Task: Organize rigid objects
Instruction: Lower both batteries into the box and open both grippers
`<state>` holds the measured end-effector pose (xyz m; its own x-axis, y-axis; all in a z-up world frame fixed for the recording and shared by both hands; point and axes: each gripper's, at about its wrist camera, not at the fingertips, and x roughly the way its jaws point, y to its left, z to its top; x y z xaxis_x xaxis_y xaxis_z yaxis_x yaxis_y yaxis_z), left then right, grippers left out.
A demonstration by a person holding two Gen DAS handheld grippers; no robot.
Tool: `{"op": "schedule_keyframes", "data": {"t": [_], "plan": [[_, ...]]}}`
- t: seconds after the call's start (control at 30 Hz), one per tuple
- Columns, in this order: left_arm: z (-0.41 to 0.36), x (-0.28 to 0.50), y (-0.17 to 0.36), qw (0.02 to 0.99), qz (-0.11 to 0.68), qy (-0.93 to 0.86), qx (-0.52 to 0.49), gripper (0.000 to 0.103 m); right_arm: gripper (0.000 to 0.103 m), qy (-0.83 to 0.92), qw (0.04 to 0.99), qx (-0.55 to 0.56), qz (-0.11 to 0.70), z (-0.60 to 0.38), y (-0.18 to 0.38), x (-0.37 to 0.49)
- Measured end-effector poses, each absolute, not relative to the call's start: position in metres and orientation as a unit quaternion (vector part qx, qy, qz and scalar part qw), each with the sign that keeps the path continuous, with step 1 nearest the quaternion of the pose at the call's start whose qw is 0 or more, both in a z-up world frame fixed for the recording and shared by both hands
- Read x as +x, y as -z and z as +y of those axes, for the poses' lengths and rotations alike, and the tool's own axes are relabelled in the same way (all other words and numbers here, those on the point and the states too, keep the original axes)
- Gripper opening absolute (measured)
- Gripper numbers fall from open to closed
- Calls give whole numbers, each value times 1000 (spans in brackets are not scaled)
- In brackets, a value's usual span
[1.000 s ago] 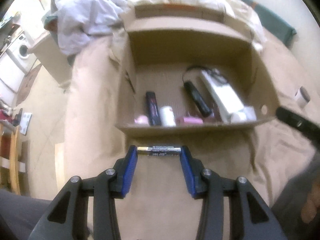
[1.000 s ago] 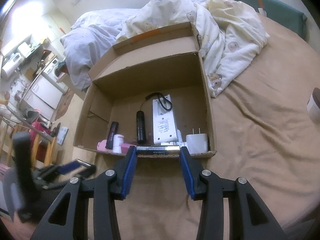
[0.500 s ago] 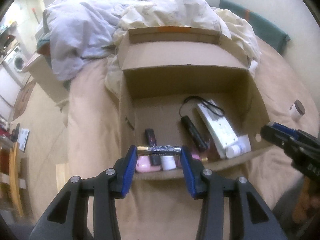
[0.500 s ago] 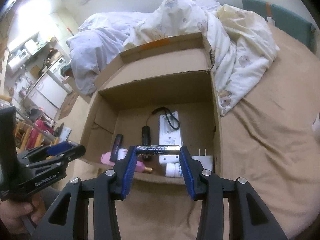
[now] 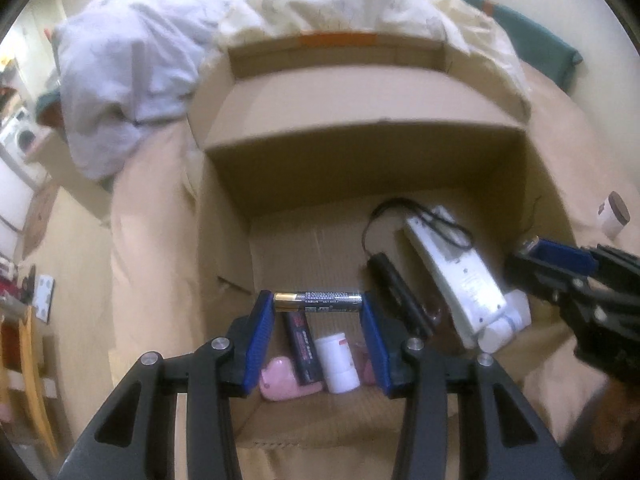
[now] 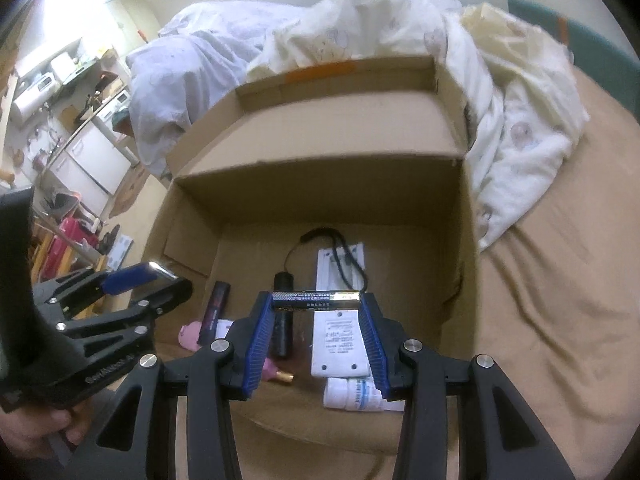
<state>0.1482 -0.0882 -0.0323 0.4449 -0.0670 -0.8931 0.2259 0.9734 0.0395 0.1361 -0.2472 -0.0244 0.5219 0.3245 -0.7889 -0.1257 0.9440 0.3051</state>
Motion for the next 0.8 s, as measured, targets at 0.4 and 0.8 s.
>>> {"op": "schedule_keyframes", "data": {"t": [0.4, 0.8], "plan": [[-94, 150, 54, 831, 540, 94, 96, 40, 45, -128, 844, 99, 511, -241, 47, 139], [-92, 150, 53, 829, 544, 91, 90, 63, 56, -135, 840, 126, 510, -244, 43, 138]]}}
